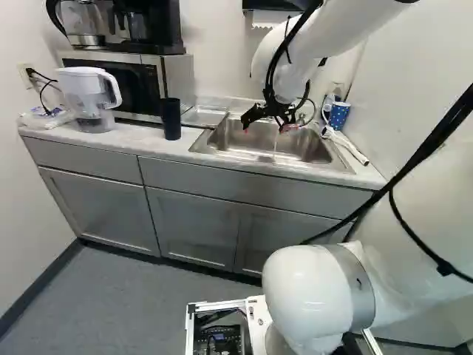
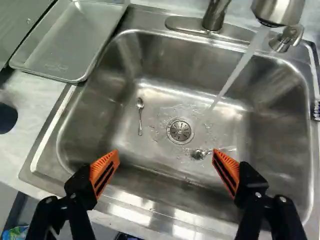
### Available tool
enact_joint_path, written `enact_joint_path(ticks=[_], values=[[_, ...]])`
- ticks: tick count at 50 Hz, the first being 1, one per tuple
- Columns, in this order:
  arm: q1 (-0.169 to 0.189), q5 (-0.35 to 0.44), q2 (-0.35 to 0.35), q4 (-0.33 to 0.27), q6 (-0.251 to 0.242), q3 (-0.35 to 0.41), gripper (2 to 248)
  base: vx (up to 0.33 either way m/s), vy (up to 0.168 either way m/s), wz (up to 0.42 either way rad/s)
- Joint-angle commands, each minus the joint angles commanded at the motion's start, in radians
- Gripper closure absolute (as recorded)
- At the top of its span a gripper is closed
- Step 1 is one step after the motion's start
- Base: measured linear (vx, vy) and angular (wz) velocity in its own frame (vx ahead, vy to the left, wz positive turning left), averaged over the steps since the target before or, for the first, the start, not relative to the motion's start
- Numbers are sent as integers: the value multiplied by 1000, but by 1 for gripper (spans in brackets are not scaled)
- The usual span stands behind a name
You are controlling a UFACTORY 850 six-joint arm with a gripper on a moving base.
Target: Rinse the cup and place it in the tray
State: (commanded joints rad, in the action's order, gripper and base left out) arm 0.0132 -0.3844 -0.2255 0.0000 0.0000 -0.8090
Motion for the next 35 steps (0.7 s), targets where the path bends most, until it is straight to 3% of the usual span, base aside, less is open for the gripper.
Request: enact_joint_path(ticks=[35], values=[[-137,0,15,0,0,-13,3,0,0,0]])
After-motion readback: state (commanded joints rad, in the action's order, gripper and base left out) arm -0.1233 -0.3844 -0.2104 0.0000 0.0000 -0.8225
